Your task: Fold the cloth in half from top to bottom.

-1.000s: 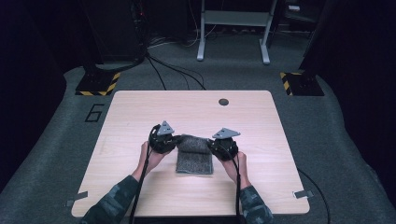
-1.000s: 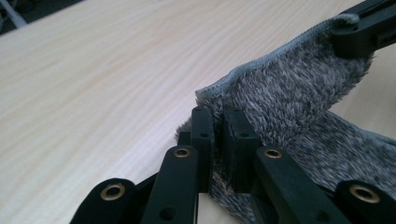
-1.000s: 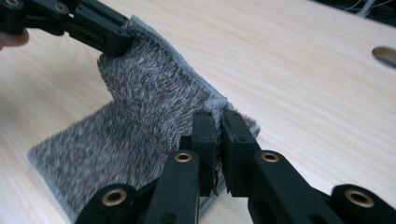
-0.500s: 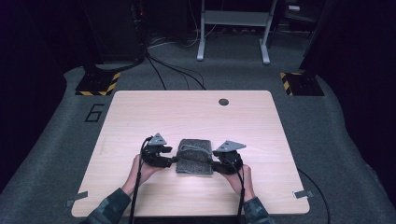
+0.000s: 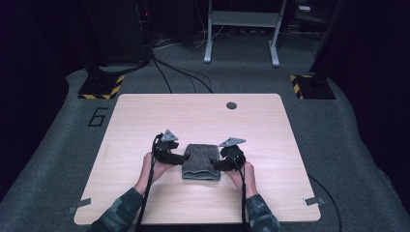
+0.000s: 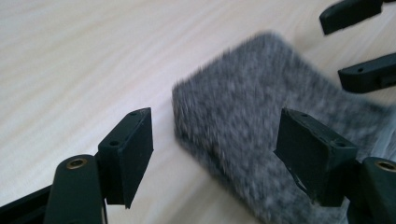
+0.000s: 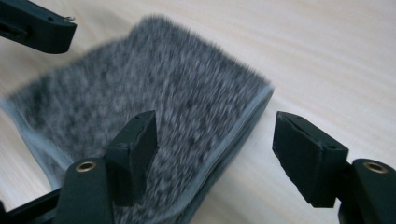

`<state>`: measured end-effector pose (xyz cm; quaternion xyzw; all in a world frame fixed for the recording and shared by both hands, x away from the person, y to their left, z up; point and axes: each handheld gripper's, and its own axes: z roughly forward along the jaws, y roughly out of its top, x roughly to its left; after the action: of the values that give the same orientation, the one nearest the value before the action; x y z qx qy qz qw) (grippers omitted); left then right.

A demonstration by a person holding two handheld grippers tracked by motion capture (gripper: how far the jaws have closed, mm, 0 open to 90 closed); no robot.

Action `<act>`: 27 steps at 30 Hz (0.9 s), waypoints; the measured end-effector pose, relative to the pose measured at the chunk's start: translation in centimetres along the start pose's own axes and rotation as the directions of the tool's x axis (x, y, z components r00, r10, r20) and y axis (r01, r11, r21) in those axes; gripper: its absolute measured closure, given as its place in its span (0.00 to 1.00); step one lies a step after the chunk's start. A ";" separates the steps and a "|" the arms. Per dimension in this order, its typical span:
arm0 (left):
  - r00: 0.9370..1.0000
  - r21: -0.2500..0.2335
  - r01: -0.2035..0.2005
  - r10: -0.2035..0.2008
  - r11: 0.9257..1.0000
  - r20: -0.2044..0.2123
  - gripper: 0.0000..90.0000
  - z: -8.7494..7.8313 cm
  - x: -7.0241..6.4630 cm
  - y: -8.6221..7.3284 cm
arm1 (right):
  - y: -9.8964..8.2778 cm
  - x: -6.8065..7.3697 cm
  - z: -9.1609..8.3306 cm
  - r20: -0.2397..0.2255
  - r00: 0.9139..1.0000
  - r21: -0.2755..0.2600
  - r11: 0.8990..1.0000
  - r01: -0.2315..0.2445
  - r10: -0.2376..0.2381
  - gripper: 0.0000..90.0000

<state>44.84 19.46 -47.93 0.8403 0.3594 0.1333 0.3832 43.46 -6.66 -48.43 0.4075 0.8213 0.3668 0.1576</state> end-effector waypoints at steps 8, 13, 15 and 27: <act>0.996 0.055 -0.071 0.073 0.996 -0.042 0.28 0.6 -2.2 -3.0 | -2.1 0.8 1.0 0.029 0.998 0.057 0.997 0.047 -0.049 0.28; 0.995 0.073 -0.068 0.073 0.995 -0.063 0.27 1.2 -2.6 -4.1 | -2.9 1.1 1.2 0.053 0.996 0.070 0.995 0.072 -0.076 0.23; 0.995 0.071 -0.061 0.066 0.996 -0.070 0.27 1.1 -2.6 -4.2 | -2.9 1.2 1.4 0.060 0.996 0.074 0.996 0.057 -0.061 0.21; 0.998 0.060 -0.041 0.045 0.997 -0.053 0.23 1.4 -2.2 -4.4 | -3.2 0.2 1.8 0.033 0.999 0.064 0.998 0.019 -0.022 0.14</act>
<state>41.77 19.11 -51.96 0.8549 0.3554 0.1537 0.3452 42.57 -6.90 -52.01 0.4100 0.8339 0.3319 0.1621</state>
